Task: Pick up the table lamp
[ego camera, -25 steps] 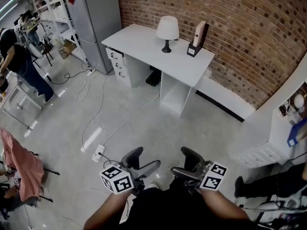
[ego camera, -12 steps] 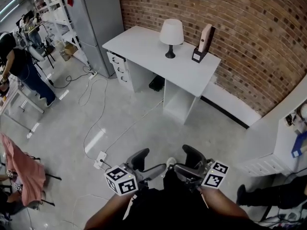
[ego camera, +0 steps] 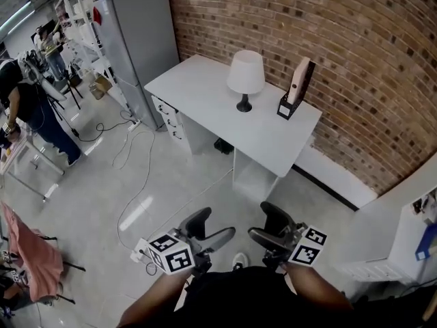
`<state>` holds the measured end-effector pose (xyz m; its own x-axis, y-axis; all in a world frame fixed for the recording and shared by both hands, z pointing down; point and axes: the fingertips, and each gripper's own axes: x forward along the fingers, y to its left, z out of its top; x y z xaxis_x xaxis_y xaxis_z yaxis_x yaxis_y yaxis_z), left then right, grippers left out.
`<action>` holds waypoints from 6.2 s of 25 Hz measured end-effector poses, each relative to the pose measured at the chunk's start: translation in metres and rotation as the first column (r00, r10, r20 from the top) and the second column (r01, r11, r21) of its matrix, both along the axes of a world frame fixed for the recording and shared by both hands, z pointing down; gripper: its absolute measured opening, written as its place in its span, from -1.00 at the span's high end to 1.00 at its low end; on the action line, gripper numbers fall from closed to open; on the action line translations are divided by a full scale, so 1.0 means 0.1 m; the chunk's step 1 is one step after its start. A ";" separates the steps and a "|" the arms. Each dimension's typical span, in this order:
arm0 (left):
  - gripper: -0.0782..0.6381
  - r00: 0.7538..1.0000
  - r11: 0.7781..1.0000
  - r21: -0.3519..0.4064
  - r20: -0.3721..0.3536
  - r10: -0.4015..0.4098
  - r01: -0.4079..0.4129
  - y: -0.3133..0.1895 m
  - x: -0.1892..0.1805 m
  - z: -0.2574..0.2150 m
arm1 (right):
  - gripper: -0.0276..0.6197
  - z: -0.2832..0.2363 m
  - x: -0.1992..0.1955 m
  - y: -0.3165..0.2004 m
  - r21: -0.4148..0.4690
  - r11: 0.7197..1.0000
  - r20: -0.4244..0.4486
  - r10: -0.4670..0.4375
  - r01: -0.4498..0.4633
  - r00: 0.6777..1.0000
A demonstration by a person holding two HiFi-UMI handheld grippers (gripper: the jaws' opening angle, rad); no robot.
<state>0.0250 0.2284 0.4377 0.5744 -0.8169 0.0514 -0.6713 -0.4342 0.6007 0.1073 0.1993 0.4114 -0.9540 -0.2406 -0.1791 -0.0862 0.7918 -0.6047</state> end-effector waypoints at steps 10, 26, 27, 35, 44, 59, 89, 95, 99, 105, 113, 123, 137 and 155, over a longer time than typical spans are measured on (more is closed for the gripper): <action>-0.54 0.999 1.000 -0.012 0.039 0.005 -0.004 -0.83 0.21 0.12 | -0.55 0.15 0.04 -0.85 -0.035 0.999 0.010 -0.030 0.031 0.999; -0.54 1.000 0.999 -0.045 -0.001 0.017 -0.017 -1.71 -0.06 0.33 | -0.49 0.40 -0.15 -1.58 -0.087 0.996 0.007 -0.014 0.015 1.000; -0.54 1.000 0.999 -0.039 -0.004 0.027 -0.027 -1.82 -0.09 0.32 | -0.49 0.43 -0.17 -1.66 -0.093 0.996 0.004 -0.004 0.005 1.000; -0.54 0.995 0.995 -0.019 -0.025 0.099 -0.100 -2.65 -0.56 0.29 | -0.46 0.49 -0.55 -2.49 -0.131 0.988 -0.009 0.085 -0.086 0.996; -0.54 0.988 0.988 0.022 -0.029 0.155 -0.154 -3.66 -1.49 0.03 | -0.45 0.24 -1.37 -3.43 -0.101 0.982 0.007 0.161 -0.159 0.987; -0.54 0.965 0.970 0.001 -0.100 0.244 -0.245 -4.51 -2.08 0.18 | -0.42 0.40 -1.83 -4.22 -0.128 0.941 -0.054 0.309 -0.313 0.950; -0.54 0.991 0.995 0.003 -0.097 0.096 -0.096 -5.55 -1.71 0.05 | -0.39 0.24 -1.11 -5.42 -0.124 0.959 0.040 0.261 -0.254 0.965; -0.54 0.958 0.999 0.013 -0.285 -0.033 0.038 -5.77 -1.97 0.10 | -0.39 0.42 -1.00 -5.72 -0.134 0.954 0.044 0.275 -0.267 0.960; -0.54 0.894 0.994 0.000 -0.436 -0.101 0.112 -5.97 -2.30 0.09 | -0.40 0.57 -0.95 -5.98 -0.185 0.927 0.059 0.342 -0.327 0.938; -0.54 0.847 0.996 -0.068 -0.524 -0.090 0.064 -6.35 -2.55 0.28 | -0.39 0.83 -0.88 -6.30 -0.248 0.865 0.031 0.456 -0.435 0.889; -0.54 0.697 0.992 -0.124 -0.714 -0.062 -0.039 -6.79 -2.66 0.58 | -0.43 0.87 -0.76 -6.66 -0.375 0.799 0.151 0.554 -0.471 0.819; -0.54 0.618 0.976 -0.070 -0.782 0.074 -0.206 -7.20 -2.45 0.93 | -0.69 1.32 -0.80 -6.99 -0.513 0.765 0.210 0.552 -0.389 0.807; -0.54 0.523 0.973 -0.092 -0.852 0.033 -0.213 -7.59 -2.25 1.04 | -0.82 1.37 -0.99 -7.23 -0.595 0.760 0.391 0.560 -0.263 0.731; -0.53 0.312 0.938 -0.051 -0.948 0.063 -0.342 -7.62 -1.99 1.06 | -0.70 1.19 -1.29 -7.19 -0.612 0.790 0.573 0.470 -0.030 0.671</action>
<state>-0.1743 -0.5337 0.5435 0.5043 -0.7130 -0.4871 0.4714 -0.2453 0.8471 -0.0221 -0.5198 0.5306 -0.5006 -0.7086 -0.4973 0.3660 0.3473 -0.8634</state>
